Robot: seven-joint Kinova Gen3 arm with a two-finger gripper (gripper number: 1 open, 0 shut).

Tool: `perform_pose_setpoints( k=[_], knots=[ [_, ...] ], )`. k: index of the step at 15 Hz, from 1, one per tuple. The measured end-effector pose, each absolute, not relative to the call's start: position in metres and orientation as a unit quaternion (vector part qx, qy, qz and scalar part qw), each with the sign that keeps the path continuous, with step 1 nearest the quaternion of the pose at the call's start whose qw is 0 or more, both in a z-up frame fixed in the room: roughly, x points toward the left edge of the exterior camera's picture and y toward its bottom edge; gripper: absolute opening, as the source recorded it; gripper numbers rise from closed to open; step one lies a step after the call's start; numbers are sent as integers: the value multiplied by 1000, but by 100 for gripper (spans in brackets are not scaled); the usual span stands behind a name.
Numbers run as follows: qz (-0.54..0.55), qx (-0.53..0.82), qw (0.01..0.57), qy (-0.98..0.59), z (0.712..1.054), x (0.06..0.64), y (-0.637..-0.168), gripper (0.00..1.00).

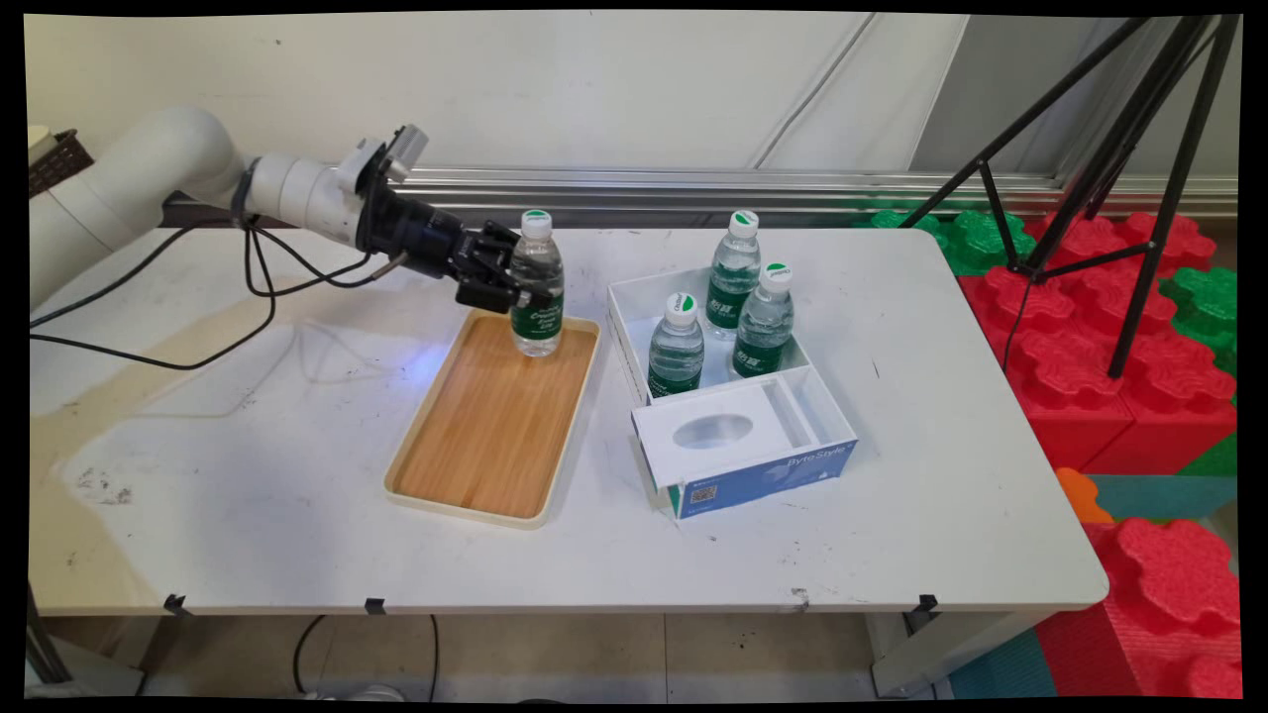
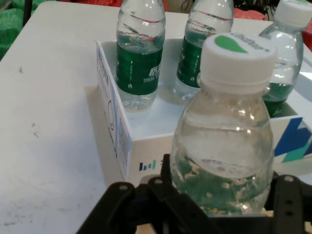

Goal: Place the picked object on the tray

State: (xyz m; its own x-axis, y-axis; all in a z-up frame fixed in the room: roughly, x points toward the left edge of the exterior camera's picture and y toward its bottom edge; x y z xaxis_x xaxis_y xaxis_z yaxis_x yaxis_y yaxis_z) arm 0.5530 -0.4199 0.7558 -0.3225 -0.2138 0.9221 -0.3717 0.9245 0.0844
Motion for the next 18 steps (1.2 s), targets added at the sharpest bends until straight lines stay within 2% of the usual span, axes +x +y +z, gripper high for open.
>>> perform_pose_setpoints(
  k=[18],
  knots=[
    [81, 176, 562, -804, 735, 533, -440, 0]
  ],
)
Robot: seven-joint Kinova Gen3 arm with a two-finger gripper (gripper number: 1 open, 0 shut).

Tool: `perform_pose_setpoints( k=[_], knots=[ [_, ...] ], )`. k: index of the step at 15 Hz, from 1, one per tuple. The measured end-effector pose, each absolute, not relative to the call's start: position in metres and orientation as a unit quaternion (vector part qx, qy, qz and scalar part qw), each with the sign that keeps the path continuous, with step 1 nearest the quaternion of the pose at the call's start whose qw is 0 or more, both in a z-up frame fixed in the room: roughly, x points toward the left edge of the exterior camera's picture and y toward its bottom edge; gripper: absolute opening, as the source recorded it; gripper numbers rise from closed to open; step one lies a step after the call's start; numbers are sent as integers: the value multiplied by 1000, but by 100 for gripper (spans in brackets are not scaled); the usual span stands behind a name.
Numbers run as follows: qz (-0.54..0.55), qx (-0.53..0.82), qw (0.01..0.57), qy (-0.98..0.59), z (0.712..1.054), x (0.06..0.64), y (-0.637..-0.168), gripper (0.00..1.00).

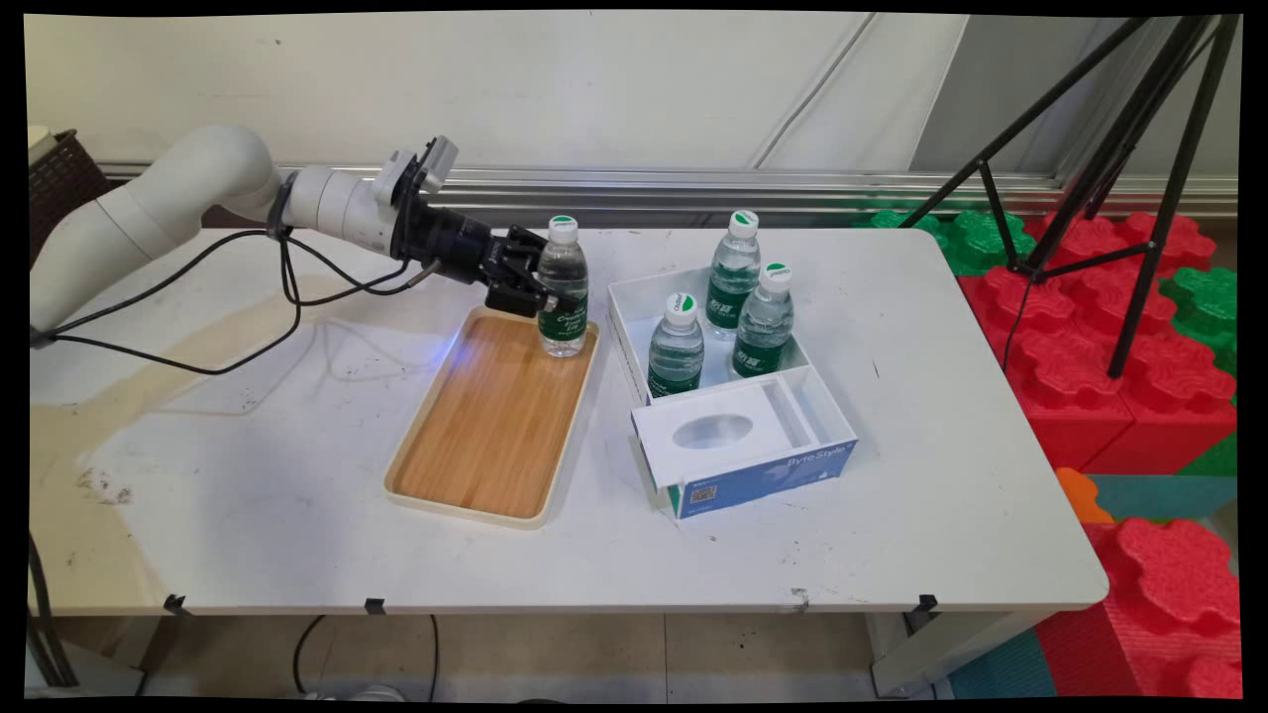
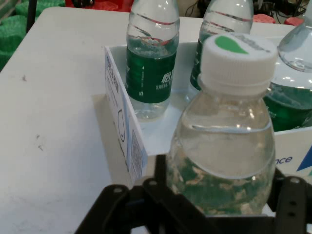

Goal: Place the picked object on the tray

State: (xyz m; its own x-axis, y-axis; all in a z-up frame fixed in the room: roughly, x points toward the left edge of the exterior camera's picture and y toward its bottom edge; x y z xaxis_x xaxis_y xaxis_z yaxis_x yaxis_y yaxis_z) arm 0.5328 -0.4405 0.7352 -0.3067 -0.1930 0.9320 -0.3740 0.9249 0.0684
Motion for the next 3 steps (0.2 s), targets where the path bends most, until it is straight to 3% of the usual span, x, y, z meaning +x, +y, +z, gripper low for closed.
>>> perform_pose_setpoints(
  k=[1, 3],
  knots=[
    [81, 176, 562, -804, 735, 533, -441, 100],
    [81, 175, 563, -804, 734, 532, -442, 100]
  ],
)
